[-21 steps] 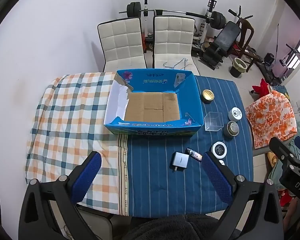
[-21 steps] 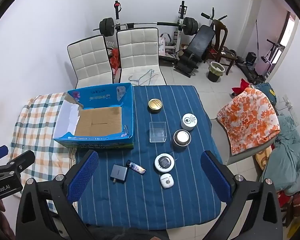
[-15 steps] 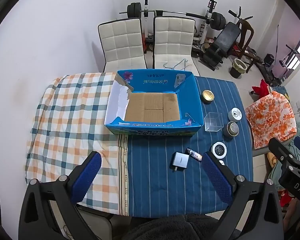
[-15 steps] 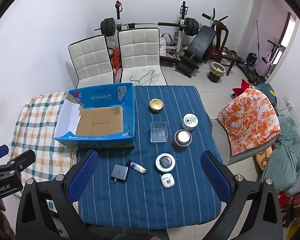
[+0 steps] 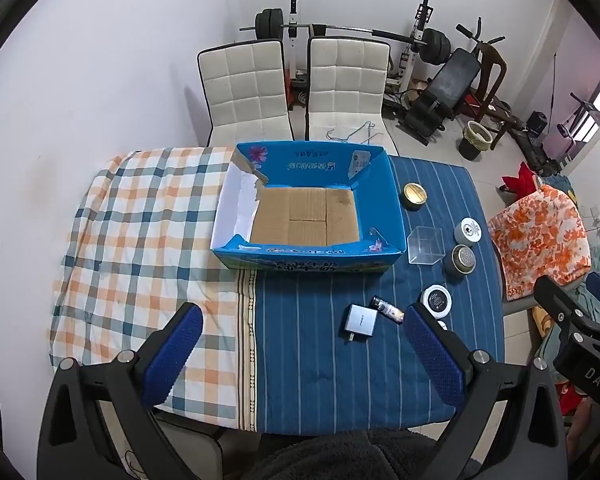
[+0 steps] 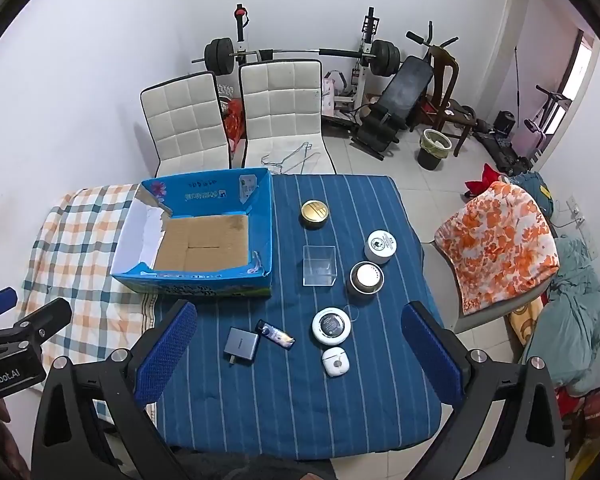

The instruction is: Organize rigid objects

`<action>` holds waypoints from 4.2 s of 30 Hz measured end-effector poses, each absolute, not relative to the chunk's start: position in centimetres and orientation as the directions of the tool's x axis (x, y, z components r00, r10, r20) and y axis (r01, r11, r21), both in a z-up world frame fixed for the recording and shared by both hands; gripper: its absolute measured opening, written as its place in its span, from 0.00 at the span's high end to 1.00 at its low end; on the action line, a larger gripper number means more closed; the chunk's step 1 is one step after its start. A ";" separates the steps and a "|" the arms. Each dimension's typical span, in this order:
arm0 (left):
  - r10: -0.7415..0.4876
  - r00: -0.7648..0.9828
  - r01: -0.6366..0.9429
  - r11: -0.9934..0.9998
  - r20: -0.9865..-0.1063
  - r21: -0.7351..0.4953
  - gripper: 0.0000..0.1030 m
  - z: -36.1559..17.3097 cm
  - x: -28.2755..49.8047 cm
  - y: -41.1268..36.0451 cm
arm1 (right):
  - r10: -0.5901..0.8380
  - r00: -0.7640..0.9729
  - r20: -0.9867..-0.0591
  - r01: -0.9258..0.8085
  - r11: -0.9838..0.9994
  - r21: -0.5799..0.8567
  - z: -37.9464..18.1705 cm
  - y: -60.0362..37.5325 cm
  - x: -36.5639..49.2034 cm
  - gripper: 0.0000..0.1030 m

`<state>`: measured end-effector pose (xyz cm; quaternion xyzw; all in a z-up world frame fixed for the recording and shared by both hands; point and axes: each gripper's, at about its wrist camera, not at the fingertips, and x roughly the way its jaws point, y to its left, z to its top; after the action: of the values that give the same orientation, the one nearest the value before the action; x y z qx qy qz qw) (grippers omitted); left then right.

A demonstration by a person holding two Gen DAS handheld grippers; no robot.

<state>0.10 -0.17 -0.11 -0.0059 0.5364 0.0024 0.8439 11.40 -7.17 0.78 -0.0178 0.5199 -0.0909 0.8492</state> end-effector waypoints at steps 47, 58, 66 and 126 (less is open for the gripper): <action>-0.010 0.450 -0.011 1.000 -0.893 -0.016 0.00 1.7 -0.5 0.2 | -0.175 0.473 -0.863 0.134 0.983 -0.126 3.8 -6.7 8.8 0.00; -0.014 0.461 -0.011 1.000 -0.888 -0.022 0.00 3.2 -0.4 -0.7 | -0.177 0.480 -0.859 0.133 0.983 -0.128 4.3 -6.2 9.1 0.00; -0.015 0.464 -0.012 1.000 -0.886 -0.023 0.00 3.1 -0.3 -0.6 | -0.182 0.482 -0.857 0.148 0.981 -0.125 4.5 -5.9 9.7 0.00; -0.017 -0.092 0.228 0.973 -0.996 -0.038 0.39 -33.9 25.1 -26.0 | 0.030 0.026 -0.999 0.615 0.788 0.040 -30.5 -36.3 24.2 0.00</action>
<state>25.09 -25.96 -33.88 0.0720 0.7331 -0.0917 0.6701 24.25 -36.31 -30.54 0.2431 0.6633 -0.2168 0.6738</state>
